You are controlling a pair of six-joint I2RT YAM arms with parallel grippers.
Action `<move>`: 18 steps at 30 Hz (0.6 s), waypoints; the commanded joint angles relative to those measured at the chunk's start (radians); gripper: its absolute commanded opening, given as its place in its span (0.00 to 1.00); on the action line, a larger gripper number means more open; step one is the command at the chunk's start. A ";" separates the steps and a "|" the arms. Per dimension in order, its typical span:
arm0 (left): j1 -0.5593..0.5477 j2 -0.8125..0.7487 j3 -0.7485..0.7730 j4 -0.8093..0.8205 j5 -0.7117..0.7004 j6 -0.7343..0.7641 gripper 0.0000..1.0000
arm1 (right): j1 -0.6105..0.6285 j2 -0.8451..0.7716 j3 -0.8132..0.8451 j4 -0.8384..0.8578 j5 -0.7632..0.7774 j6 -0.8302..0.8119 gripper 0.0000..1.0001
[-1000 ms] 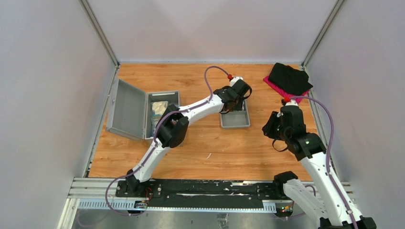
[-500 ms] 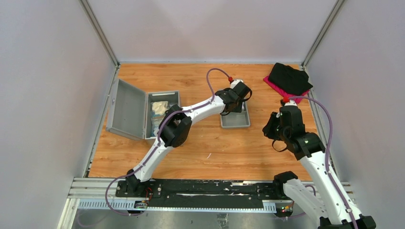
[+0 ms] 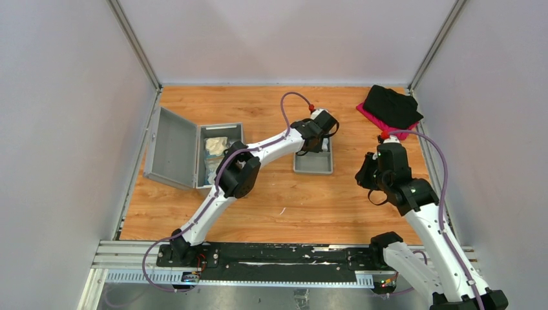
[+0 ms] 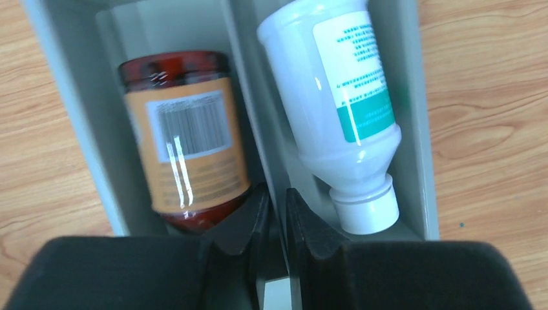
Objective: Organize the medicine kit
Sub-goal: Pick up the medicine box compartment at the center of the board.
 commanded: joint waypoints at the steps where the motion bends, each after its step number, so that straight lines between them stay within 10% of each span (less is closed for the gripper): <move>1: 0.013 -0.020 -0.068 -0.069 0.001 0.070 0.15 | -0.015 0.005 0.006 -0.020 -0.020 -0.018 0.19; 18: 0.013 -0.421 -0.445 0.003 -0.012 0.135 0.00 | -0.015 0.001 -0.026 0.011 -0.078 0.008 0.18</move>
